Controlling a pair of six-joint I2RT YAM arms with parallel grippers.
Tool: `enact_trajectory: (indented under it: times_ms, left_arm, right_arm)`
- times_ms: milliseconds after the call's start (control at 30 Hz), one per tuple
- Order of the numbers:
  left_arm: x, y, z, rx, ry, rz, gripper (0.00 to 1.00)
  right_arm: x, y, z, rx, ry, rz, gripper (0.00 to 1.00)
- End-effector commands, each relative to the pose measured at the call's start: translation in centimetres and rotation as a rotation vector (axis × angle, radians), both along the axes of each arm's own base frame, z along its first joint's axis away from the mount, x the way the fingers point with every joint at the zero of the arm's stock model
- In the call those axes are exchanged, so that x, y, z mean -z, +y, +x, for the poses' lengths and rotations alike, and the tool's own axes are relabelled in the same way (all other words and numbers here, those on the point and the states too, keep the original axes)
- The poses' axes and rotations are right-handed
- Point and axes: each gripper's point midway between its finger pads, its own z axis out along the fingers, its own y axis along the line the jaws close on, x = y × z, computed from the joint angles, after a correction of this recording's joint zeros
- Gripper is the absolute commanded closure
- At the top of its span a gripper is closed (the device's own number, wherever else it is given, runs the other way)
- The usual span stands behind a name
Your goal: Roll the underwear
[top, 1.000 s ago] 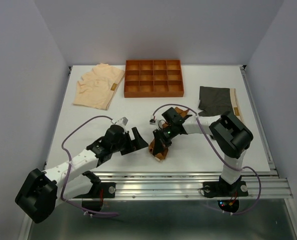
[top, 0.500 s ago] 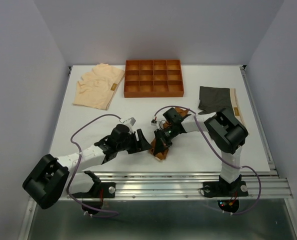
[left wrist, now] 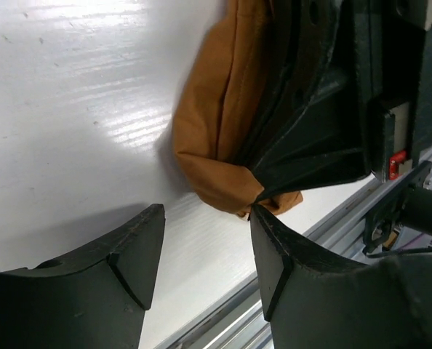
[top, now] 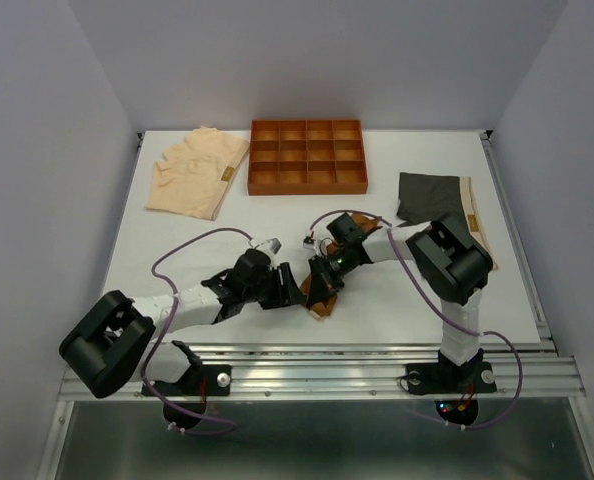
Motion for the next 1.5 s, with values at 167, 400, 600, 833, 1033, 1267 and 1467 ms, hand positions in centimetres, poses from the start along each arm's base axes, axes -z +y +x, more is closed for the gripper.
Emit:
enact_trajectory:
  times_ms: [167,400,600,833,1033,1267,1467]
  left_arm:
    - [-2.1,-1.5,2.8,-0.036,-0.076,-0.015,0.44]
    - [-0.5,-2.2,3.0,-0.008,-0.049,0.017,0.58]
    - [0.1,-2.9,3.0,0.007,-0.030,0.038,0.87]
    - [1.7,-1.2,3.5,-0.084,0.021,0.215,1.00]
    - [2.2,-1.0,2.8,-0.089,0.040,0.328,1.00]
    - [2.1,-1.4,2.3,-0.082,0.096,0.355,1.00]
    - [2.2,-2.1,1.6,-0.069,0.151,0.328,1.00]
  right_arm:
    - [0.1,0.1,0.8,-0.010,-0.042,0.027,0.99]
    - [-0.1,0.2,1.8,0.000,-0.108,0.012,0.95]
    - [-1.2,0.3,2.3,0.004,-0.159,0.022,0.84]
    - [-4.7,0.2,3.3,-0.014,-0.380,0.035,0.55]
    - [-7.2,-0.1,3.3,-0.048,-0.610,-0.020,0.40]
    - [-9.0,-0.6,1.0,-0.083,-0.915,-0.060,0.38]
    - [-9.9,-1.9,-0.5,0.037,-0.944,-0.008,0.39]
